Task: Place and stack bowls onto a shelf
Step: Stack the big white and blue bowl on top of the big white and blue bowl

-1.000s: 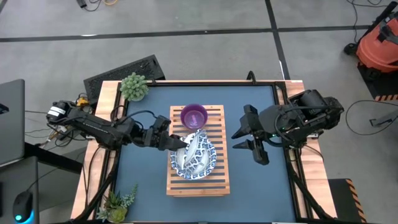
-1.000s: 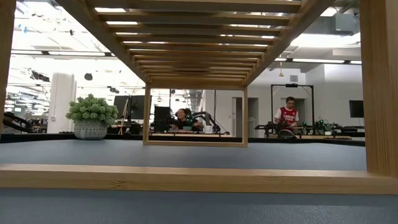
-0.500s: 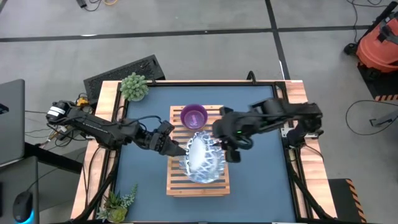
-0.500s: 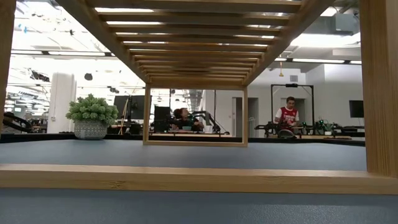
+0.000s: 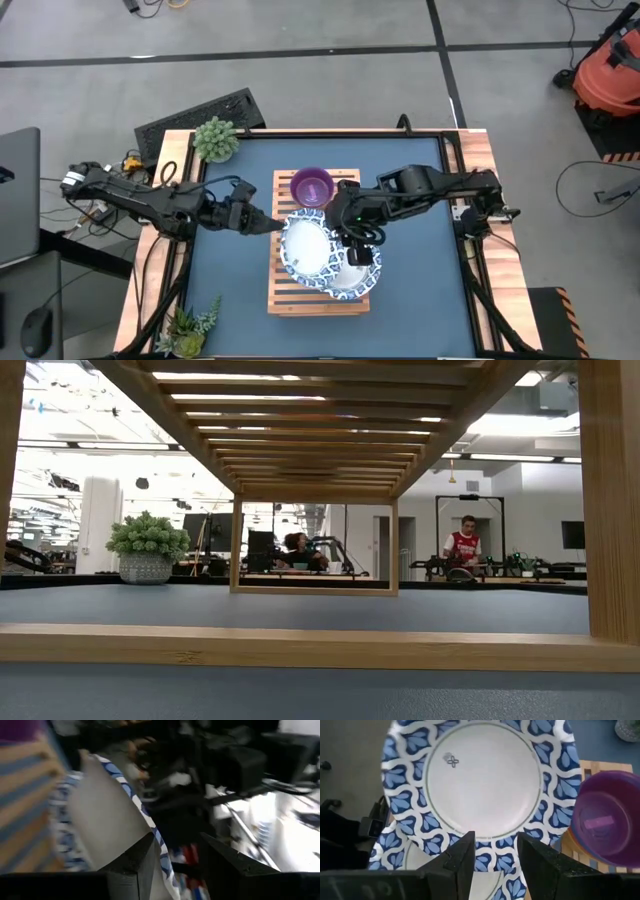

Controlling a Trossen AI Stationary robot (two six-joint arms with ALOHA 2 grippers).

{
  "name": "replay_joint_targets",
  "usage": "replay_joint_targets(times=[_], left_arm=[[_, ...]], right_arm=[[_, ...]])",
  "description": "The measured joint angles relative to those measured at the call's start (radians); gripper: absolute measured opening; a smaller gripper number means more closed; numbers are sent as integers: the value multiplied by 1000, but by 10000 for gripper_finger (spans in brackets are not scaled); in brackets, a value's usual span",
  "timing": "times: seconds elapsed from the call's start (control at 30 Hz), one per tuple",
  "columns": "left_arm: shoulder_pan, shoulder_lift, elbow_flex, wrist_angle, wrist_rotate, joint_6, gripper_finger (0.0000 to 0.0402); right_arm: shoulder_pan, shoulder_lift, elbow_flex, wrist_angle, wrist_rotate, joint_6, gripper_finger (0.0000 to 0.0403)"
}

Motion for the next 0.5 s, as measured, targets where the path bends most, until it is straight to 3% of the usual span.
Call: replay_joint_targets(times=[0.23, 0.4, 0.5], left_arm=[[-5, -5, 0, -80, -45, -3, 129], [-5, 6, 0, -82, -37, -23, 129], [-5, 9, 0, -86, -29, -34, 129]], right_arm=[[0, -9, 1, -42, 12, 100, 173], [0, -9, 0, -226, 136, 365, 173], [2, -18, -37, -221, 164, 471, 173]])
